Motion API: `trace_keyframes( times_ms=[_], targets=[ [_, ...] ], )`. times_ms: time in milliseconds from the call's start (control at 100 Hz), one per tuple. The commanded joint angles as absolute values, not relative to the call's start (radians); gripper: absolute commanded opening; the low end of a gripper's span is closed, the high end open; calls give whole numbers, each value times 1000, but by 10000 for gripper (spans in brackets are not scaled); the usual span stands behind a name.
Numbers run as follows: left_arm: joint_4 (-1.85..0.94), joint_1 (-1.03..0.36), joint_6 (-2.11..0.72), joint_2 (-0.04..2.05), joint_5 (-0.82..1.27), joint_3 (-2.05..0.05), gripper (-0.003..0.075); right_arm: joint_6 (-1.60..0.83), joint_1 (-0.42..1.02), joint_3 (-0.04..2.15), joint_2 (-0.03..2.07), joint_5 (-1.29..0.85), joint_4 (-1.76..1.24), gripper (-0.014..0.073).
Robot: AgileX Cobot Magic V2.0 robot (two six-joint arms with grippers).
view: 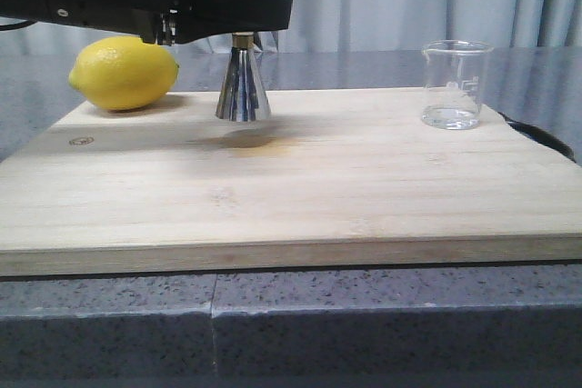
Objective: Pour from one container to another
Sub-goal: 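Lower the filled jigger onto the board and open the left gripper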
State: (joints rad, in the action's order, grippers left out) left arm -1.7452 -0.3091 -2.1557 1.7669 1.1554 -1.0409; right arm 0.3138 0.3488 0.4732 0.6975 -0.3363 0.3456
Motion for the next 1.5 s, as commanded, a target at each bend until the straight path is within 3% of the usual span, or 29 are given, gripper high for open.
trace_keyframes(
  times_ms=[0,700,790,970,1060,1280,1490],
  targets=[
    [-1823,-319,-2150,1727,1268,-1069,259,306,352,497,692,-277,353,607],
    [-1799,-319,-2150,1786,1268,-1069,270,306,352,497,692,-275,353,607],
    [-1798,-319,-2150,1786,1268,-1069,312,306,352,497,692,-275,353,607],
    [-1796,-319,-2150,1786,1268,-1069,522,306,352,497,692,-275,353,607],
    [-1773,-319,-2113,1770,1236,-1069,581,306,352,497,692,-275,353,607],
    [-1548,-319,-1855,1649,1056,-1069,589,306,352,516,692,-305,303,607],
    [-1246,-319,-1507,1464,941,-1069,589,306,352,640,694,-562,237,606]
  ],
)
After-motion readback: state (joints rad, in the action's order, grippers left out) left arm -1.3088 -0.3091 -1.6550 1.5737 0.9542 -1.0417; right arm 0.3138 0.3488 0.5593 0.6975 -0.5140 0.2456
